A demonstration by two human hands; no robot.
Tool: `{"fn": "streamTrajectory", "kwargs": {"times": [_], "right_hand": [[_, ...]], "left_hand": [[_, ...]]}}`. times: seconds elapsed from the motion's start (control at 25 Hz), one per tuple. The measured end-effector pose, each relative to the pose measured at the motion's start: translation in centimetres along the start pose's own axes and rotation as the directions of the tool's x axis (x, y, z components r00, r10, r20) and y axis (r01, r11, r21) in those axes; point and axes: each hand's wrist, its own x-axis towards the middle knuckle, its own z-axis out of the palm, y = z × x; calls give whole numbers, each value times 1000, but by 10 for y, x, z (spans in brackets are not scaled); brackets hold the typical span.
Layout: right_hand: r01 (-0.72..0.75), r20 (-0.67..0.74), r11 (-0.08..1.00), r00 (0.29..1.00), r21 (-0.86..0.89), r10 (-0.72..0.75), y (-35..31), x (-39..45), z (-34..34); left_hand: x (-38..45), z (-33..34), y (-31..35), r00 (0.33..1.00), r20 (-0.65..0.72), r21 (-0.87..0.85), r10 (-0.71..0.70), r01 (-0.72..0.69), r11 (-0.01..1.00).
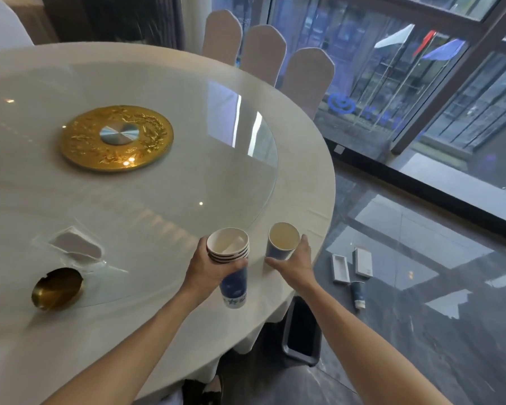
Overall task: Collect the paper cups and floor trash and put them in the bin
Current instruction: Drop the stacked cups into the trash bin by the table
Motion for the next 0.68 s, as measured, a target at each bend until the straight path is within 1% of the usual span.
{"fn": "streamTrajectory", "kwargs": {"times": [0.16, 0.32, 0.4, 0.44, 0.52, 0.6, 0.68], "right_hand": [[9, 2, 999, 1000, 46, -9, 7, 31, 6], [80, 31, 994, 996, 72, -82, 11, 32, -3], [126, 35, 992, 991, -5, -125, 17, 26, -10], [145, 48, 987, 989, -61, -143, 22, 21, -15], [170, 78, 981, 984, -90, -163, 30, 12, -26], [142, 49, 990, 989, -16, -141, 36, 1, -42], [110, -10, 990, 994, 87, -110, 39, -3, -62]], "left_hand": [[16, 0, 15, 999, -42, -11, 3, -4, 1000], [36, 5, 46, 991, -121, -43, 50, -56, 998], [50, 11, 66, 981, -177, -88, 85, -102, 991], [57, 16, 75, 979, -179, -117, 92, -114, 987], [69, 32, 88, 984, -136, -151, 112, -132, 980], [73, 58, 95, 989, -60, -168, 133, -142, 976], [70, 94, 95, 989, 62, -179, 137, -124, 976]]}}
